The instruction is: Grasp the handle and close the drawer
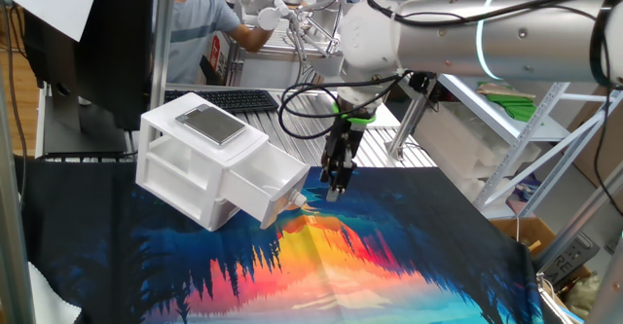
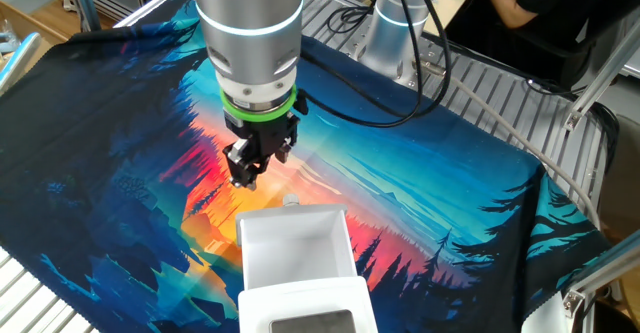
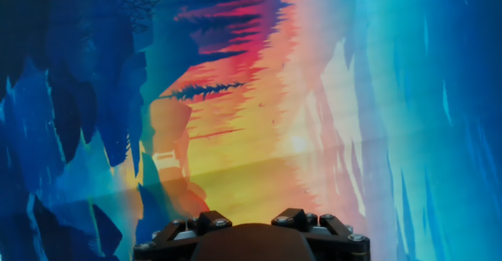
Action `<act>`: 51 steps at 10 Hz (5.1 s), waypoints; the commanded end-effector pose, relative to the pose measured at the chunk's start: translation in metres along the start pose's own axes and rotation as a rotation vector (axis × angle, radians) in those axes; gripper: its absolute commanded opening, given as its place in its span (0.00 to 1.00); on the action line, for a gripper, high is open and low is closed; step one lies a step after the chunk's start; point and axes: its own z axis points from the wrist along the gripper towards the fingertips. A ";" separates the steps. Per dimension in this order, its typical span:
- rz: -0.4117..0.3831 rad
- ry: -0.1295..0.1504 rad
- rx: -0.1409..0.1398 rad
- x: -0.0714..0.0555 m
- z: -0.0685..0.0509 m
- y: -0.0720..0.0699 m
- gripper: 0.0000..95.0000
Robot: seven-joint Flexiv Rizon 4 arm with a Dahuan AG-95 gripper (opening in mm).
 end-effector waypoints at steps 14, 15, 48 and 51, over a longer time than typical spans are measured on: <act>0.253 -0.017 0.024 0.008 -0.001 -0.031 0.60; 0.241 -0.002 0.027 0.008 -0.001 -0.030 0.60; 0.352 0.071 -0.116 0.027 -0.005 -0.029 0.20; 0.392 0.075 -0.116 0.033 -0.007 -0.033 0.20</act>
